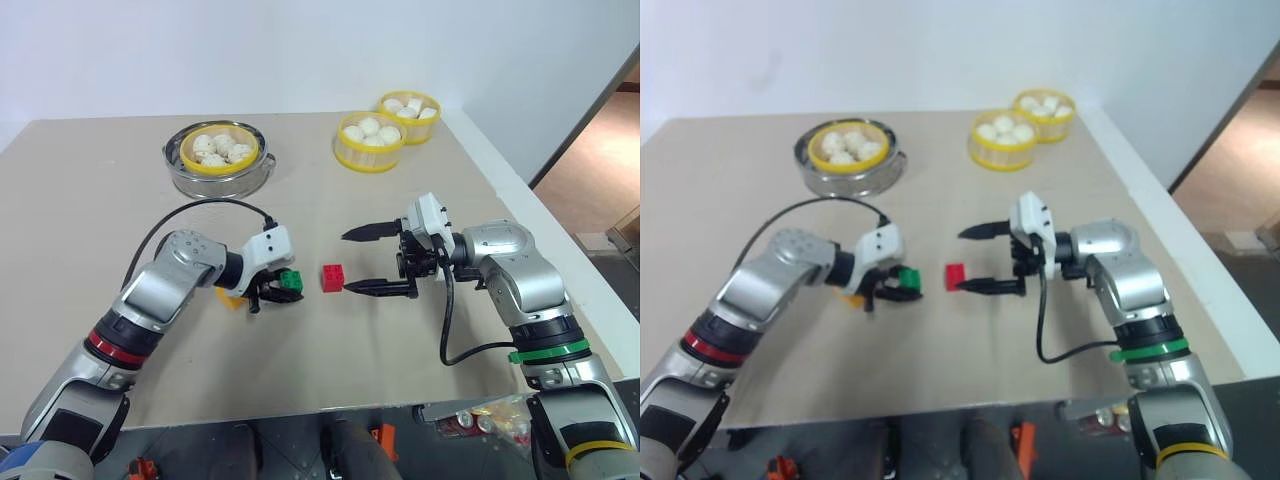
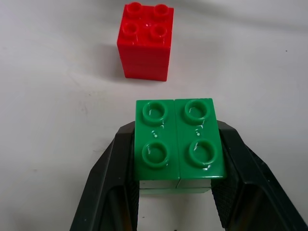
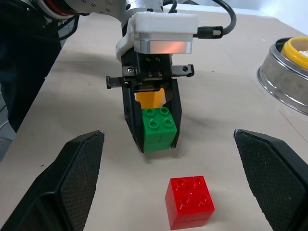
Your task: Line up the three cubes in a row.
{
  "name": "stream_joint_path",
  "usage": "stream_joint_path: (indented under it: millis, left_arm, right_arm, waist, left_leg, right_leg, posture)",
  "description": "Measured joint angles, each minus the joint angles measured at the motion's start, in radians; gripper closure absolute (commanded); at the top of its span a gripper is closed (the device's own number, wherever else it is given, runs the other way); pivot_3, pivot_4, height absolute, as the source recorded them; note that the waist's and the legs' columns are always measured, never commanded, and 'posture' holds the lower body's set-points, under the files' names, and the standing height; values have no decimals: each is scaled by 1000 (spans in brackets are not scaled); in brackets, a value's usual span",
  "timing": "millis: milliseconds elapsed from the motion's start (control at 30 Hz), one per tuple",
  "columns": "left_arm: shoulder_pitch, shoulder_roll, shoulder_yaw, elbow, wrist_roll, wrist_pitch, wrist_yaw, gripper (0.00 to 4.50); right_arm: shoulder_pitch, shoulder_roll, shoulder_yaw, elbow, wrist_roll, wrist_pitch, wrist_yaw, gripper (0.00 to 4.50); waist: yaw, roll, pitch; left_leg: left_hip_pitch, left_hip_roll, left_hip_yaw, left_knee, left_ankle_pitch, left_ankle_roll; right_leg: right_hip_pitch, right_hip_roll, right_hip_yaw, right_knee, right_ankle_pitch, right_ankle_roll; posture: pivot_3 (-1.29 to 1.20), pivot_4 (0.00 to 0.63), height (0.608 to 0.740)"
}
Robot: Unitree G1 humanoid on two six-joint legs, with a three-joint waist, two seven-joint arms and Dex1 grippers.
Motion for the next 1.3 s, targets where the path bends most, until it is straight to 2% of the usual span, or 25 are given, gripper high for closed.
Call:
stream_joint_path:
  millis: [1000, 1067, 1133, 1267, 1300]
  left_arm:
    - [-35, 3, -42, 127, 64, -113, -42, 3151]
    - [-39, 2, -42, 132, 66, -113, -48, 2105]
    - [-39, 1, -48, 139, 71, -113, -48, 1381]
    - [-39, 1, -49, 141, 76, -112, -49, 21]
    - [-39, 1, -49, 141, 76, -112, -49, 21]
  right_arm:
    - [22, 1, 0, 2, -11, -30, -25, 0]
    - [22, 1, 0, 2, -11, -30, -26, 0]
    - [22, 1, 0, 2, -11, -30, -26, 0]
    - [22, 1, 0, 2, -11, -29, -27, 0]
    - [22, 1, 0, 2, -11, -29, -27, 0]
  waist:
    - [0, 0, 0]
    - [0, 0, 0]
    - [0, 0, 0]
    - [0, 0, 0]
    - [0, 0, 0]
  left_leg:
    - [0, 0, 0, 0, 0, 0]
    - [0, 0, 0, 0, 0, 0]
    - [0, 0, 0, 0, 0, 0]
    - [0, 0, 0, 0, 0, 0]
    - [0, 0, 0, 0, 0, 0]
  right_leg:
    - [0, 0, 0, 0, 0, 0]
    - [0, 0, 0, 0, 0, 0]
    - [0, 0, 0, 0, 0, 0]
    - [0, 0, 0, 0, 0, 0]
    - [0, 0, 0, 0, 0, 0]
  posture:
    - [0, 150, 740]
    - [0, 150, 740]
    - [0, 150, 740]
    - [0, 150, 740]
    - [0, 150, 740]
